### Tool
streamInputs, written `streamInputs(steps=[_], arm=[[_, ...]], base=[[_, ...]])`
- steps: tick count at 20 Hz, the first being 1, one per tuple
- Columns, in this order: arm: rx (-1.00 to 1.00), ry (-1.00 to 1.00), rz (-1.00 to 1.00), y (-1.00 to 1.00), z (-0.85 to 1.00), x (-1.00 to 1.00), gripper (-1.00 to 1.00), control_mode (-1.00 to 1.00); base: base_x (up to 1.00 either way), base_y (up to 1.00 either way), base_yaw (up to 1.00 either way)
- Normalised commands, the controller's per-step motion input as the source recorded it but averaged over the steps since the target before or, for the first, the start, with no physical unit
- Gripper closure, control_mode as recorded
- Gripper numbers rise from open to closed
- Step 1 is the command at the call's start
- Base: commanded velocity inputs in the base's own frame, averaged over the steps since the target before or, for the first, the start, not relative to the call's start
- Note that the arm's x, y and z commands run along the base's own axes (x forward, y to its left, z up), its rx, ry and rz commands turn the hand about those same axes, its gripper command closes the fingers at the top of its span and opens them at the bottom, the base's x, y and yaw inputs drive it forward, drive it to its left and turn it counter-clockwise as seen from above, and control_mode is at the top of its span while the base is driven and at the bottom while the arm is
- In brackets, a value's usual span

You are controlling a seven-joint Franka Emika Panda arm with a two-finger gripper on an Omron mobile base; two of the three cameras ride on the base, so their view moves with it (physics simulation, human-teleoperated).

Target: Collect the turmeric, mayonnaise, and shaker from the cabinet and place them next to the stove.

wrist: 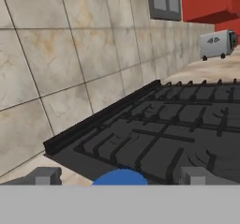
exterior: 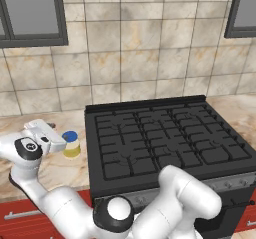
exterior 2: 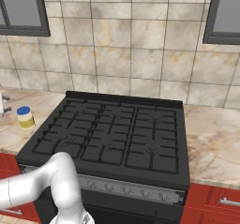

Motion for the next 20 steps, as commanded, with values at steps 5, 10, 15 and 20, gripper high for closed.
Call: streamInputs(steps=[5, 10, 15, 20], arm=[[0.0, -0.07, 0.01, -0.49, 0.24, -0.61, -1.0, -1.0], [0.0, -0.09, 0.05, -0.88, 0.33, -0.7, -1.0, -1.0], [0.0, -0.12, 0.12, -0.98, 0.46, -0.51, -1.0, -1.0], [0.0, -0.1, 0.19, -1.0, 0.44, -0.39, -1.0, -1.0]], base=[[0.0, 0.0, 0.0], [0.0, 0.0, 0.0], [0.0, 0.0, 0.0], [0.0, 0.0, 0.0]])
